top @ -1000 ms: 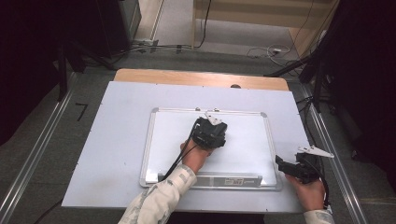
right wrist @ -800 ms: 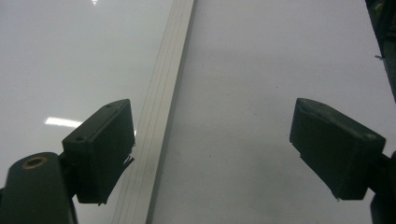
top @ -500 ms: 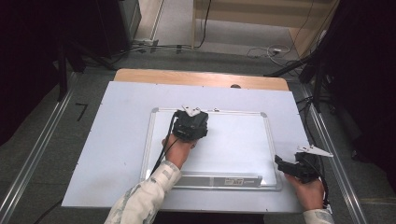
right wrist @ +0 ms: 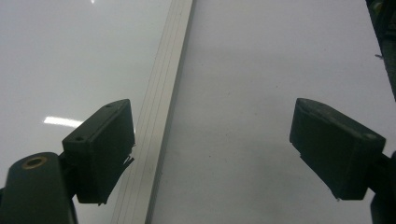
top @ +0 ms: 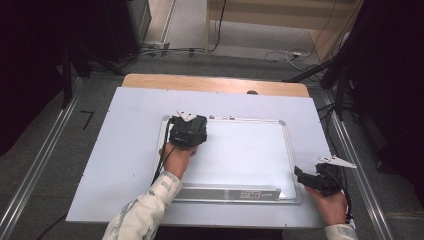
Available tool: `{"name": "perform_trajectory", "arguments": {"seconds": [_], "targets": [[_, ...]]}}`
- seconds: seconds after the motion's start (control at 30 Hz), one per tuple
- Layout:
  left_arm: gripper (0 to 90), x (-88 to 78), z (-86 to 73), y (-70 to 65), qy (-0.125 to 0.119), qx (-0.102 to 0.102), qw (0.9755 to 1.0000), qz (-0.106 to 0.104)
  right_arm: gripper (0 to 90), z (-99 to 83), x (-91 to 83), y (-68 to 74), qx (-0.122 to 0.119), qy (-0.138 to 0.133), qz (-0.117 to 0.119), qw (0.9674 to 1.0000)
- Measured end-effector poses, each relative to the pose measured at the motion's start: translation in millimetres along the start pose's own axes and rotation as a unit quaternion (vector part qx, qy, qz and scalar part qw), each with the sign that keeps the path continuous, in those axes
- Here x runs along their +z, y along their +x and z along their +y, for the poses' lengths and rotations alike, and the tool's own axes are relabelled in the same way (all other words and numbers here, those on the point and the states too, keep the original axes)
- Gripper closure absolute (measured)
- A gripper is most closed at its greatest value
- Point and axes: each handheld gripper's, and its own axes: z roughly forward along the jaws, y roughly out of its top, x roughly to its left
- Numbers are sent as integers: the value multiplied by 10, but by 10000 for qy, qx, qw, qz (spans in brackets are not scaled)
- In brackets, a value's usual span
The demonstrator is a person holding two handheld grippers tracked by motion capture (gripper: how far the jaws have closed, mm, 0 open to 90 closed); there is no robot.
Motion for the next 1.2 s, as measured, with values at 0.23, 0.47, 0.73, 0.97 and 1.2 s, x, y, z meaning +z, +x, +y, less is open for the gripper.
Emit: {"name": "perform_trajectory", "arguments": {"seconds": [0.23,0.47,0.73,0.97,1.2], "targets": [[401,1,-2,208,-30,-247,9992,327,127,1,0,-1,6,-1,-2,10000],[401,55,-11,416,9,-464,9971,610,127,3,9,0,-8,4,-13,10000],[400,151,-74,544,87,-658,9942,841,127,4,10,-2,-9,-1,-15,10000],[400,247,-94,590,155,-663,9926,1006,127,4,8,-6,8,0,-33,10000],[400,328,-127,608,314,-647,9908,1143,127,3,8,-6,0,6,-32,10000]]}}
